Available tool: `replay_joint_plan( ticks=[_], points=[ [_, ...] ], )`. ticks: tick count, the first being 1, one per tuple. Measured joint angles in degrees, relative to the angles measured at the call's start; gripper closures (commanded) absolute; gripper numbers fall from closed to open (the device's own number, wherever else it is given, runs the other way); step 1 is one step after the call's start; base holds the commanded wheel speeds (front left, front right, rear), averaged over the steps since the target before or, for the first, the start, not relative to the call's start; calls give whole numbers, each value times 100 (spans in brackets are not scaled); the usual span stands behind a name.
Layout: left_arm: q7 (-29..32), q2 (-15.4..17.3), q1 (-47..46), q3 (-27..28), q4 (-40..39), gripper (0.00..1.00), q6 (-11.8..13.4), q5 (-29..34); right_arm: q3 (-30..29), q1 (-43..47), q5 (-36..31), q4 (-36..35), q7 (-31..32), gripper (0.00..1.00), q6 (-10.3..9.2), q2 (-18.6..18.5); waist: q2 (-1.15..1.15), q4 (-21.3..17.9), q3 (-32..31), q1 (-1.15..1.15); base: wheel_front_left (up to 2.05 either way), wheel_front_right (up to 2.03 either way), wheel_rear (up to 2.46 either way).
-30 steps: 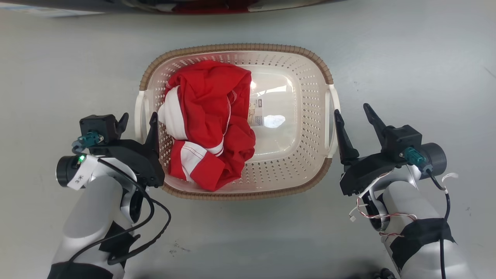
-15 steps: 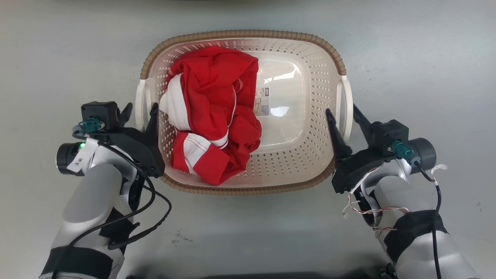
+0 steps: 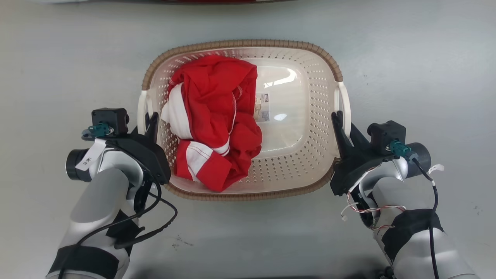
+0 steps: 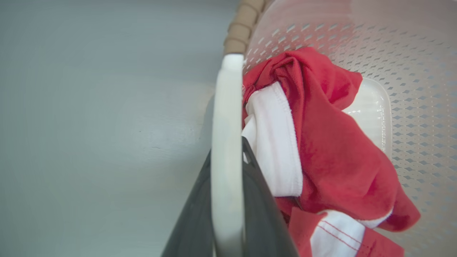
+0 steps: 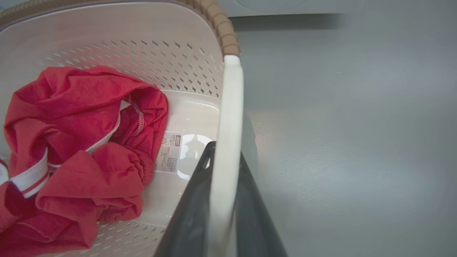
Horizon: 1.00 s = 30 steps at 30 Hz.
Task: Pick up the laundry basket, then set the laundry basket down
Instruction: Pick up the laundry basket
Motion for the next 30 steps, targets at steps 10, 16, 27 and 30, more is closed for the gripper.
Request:
replay_joint_plan(
  ticks=[10, 16, 27, 30],
  points=[
    [78, -98, 8, -47, 390, 100, -83, -103, 4, -15, 244, 578, 0, 100, 252, 33, 0, -19, -380, 0, 0, 0, 0],
    [243, -187, 42, -47, 615, 100, -87, -289, 23, -38, 261, 940, 0, 100, 354, 42, 0, -14, -699, 0, 0, 0, 0],
    [719, -294, 258, -33, 865, 100, -90, -645, 53, -43, 383, 1558, 158, 100, 505, 89, 0, 13, -1401, -1, 0, 0, 0],
    [880, -308, 326, -62, 891, 100, -90, -735, 46, -39, 448, 1710, 258, 100, 545, 105, 0, 18, -1606, -1, 0, 0, 0]
  ],
)
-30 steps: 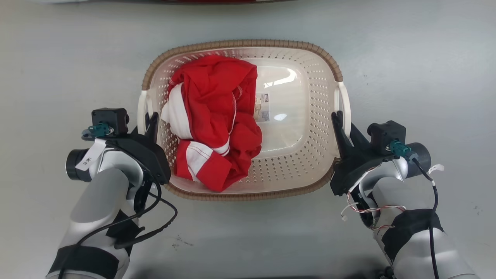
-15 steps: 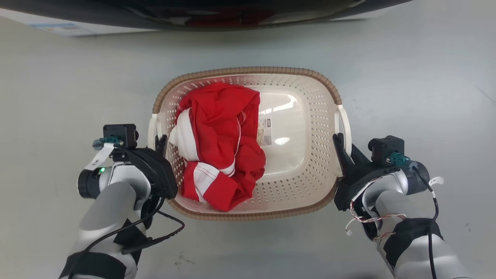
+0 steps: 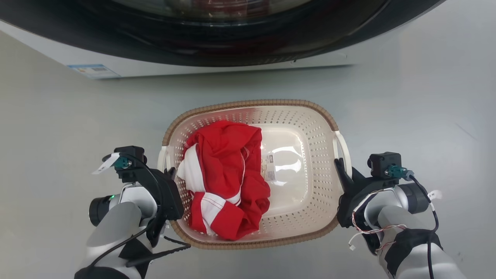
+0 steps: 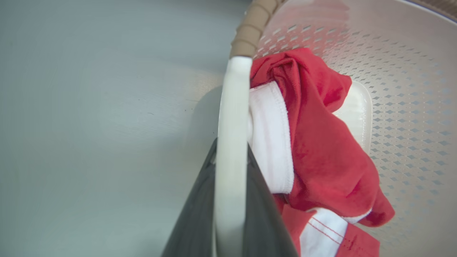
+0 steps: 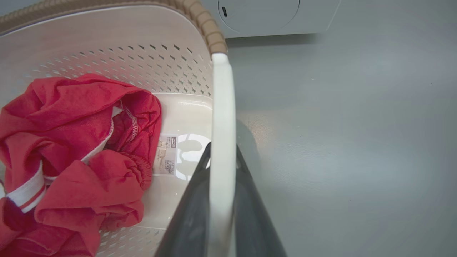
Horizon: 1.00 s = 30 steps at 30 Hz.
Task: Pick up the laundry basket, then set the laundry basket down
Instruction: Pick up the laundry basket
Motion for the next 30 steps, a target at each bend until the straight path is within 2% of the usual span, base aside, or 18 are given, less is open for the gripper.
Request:
replay_joint_plan(
  ticks=[13, 30],
  points=[
    [622, -69, 291, -90, 91, 100, 1, -338, -11, 182, 287, 492, 405, 100, 54, 53, 0, 29, -934, 0, 0, 0, 0],
    [1371, -59, 828, -224, 194, 100, 3, -537, 308, 929, 887, 431, 1027, 100, 100, 70, 0, 32, -2305, 0, 0, 0, 0]
  ],
)
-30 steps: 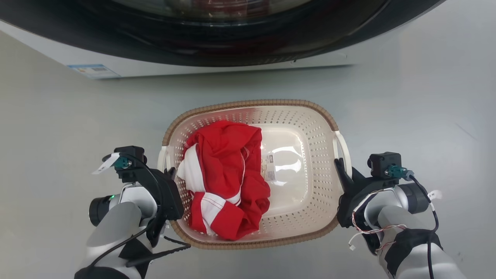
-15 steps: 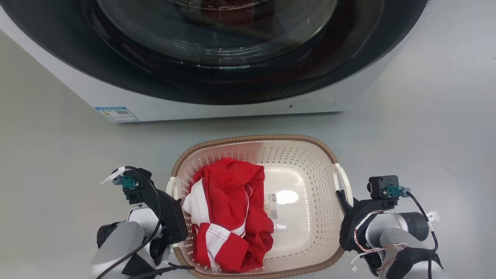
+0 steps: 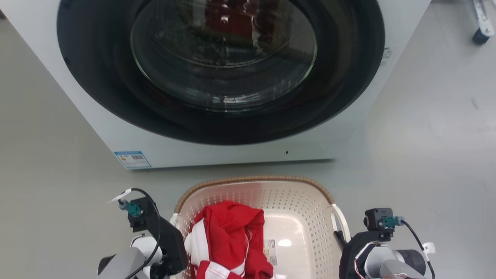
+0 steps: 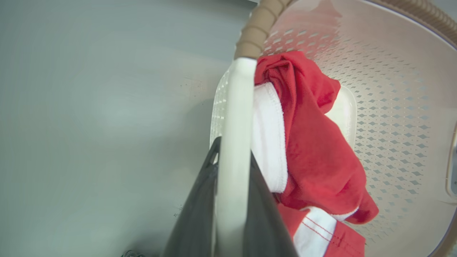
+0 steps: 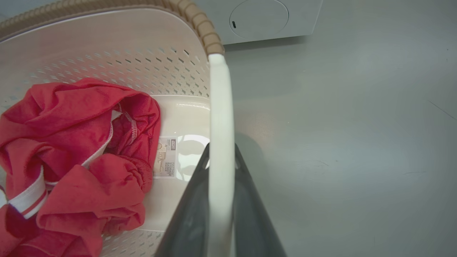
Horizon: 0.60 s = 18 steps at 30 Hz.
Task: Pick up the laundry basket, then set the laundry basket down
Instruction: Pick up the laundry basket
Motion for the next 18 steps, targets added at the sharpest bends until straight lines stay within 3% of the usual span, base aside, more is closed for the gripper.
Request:
replay_joint_plan(
  ticks=[18],
  points=[
    [510, 23, 457, -71, 66, 100, 0, -278, 215, 357, 412, 48, 695, 100, 1, 3, 0, -72, -1011, 0, 0, 0, 0]
  ],
)
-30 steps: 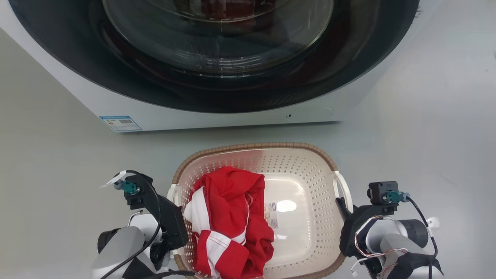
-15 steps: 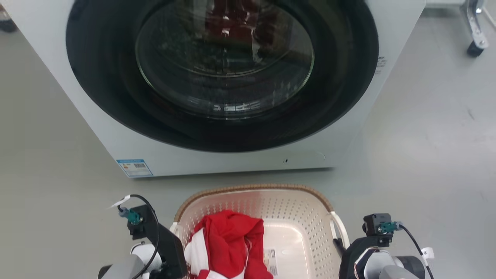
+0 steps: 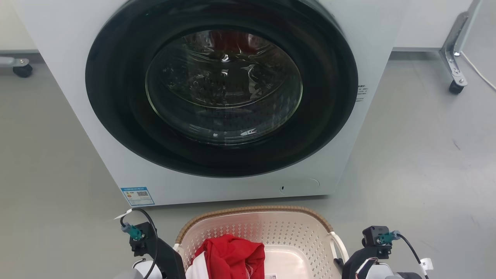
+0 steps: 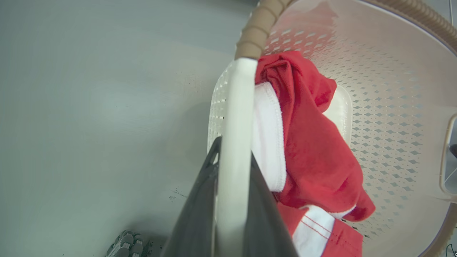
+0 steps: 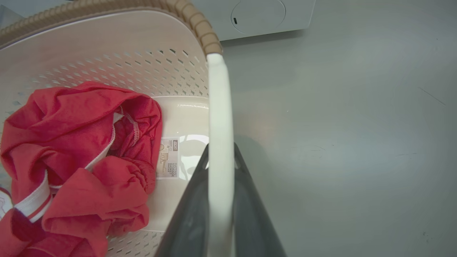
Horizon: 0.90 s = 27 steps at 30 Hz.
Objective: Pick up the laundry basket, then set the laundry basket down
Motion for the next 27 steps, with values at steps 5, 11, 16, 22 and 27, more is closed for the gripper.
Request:
replay_joint_plan(
  ticks=[5, 11, 16, 22, 27],
  points=[
    [74, 1, 5, 9, 3, 100, 1, -29, 23, 1, 86, 11, 186, 100, 0, 1, 0, -22, -105, 1, 0, 0, 0],
    [194, 4, 157, 9, 14, 100, 1, -120, 64, 71, 252, 16, 366, 100, 0, 0, 0, -64, -232, 1, 0, 0, 0],
    [286, 4, 242, -1, 29, 100, 2, -216, 80, 183, 344, 19, 450, 100, 0, 0, 0, -89, -294, 1, 0, 0, 0],
    [345, 11, 246, -3, 29, 100, 7, -244, 113, 182, 396, 13, 545, 100, 0, 0, 0, -102, -320, 1, 0, 0, 0],
    [350, 19, 247, -8, 30, 100, 7, -253, 143, 182, 445, 5, 591, 100, 0, 0, 0, -104, -336, 1, 0, 0, 0]
  ],
)
